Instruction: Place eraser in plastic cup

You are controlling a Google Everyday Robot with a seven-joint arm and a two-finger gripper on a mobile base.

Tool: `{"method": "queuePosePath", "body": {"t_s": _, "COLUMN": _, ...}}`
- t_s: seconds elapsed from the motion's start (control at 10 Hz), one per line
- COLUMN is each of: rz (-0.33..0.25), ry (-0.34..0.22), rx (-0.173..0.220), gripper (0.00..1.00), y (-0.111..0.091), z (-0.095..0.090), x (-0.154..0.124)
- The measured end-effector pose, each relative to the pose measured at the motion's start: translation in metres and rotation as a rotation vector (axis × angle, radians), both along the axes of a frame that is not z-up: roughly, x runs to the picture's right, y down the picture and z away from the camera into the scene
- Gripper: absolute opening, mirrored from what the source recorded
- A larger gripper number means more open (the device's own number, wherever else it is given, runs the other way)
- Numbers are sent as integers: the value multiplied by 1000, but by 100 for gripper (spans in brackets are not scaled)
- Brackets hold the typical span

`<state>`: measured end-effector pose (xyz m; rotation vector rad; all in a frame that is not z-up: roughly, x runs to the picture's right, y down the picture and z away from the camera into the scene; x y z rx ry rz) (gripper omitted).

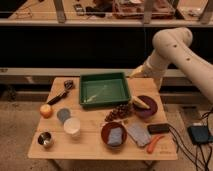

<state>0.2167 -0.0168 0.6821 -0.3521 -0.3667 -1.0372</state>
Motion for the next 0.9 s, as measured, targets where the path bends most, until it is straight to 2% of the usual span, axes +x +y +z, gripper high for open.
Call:
{"method": "queuePosePath", "body": {"t_s": 0.2, "rz": 66, "ry": 47, "rx": 19, "gripper": 80, "y": 25, "z": -12, "x": 14}}
{"method": "queuePosePath", "body": {"t_s": 0.9, "rz": 75, "ry": 53, "rx": 13, "gripper": 80, "y": 29, "z": -12, "x": 15}}
